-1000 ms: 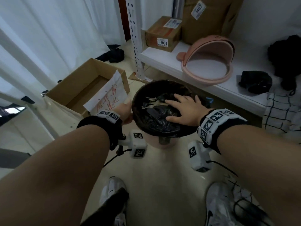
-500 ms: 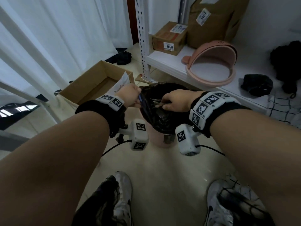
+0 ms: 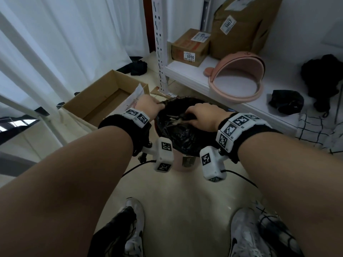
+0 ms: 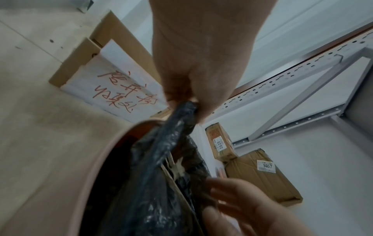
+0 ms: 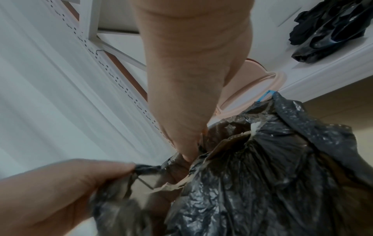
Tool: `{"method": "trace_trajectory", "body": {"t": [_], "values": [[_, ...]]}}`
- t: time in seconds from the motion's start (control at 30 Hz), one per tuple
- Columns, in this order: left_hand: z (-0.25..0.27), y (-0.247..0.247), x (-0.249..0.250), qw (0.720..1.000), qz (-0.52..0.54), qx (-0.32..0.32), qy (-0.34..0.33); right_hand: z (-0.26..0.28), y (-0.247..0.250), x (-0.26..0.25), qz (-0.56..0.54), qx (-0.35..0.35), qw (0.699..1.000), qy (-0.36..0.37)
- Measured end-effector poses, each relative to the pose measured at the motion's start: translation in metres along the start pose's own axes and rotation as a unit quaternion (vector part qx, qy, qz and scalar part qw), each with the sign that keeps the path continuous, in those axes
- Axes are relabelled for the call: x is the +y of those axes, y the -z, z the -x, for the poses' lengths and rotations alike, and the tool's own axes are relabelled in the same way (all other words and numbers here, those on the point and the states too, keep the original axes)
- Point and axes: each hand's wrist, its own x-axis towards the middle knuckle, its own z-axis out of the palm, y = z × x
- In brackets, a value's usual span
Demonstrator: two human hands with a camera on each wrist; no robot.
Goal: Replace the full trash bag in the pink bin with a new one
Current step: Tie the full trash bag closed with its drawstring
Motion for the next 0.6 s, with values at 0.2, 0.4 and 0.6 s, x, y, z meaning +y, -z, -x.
{"method": "trace_trajectory", "body": {"t": [0.2, 0.4, 0.6], "values": [[-0.004, 0.003, -0.005, 0.988, 0.093, 0.014, -0.118, -0.004, -0.005, 0.007, -0.090, 0.120, 0.989, 0.004], [0.001, 0.020, -0.029, 0.984, 0.105, -0.073, -0.126, -0.025, 0.002, -0.014, -0.091, 0.089, 0.991, 0.032], [0.007, 0.025, -0.037, 0.986, 0.101, -0.091, -0.097, -0.044, -0.002, -0.049, -0.027, 0.055, 0.994, 0.090]]}}
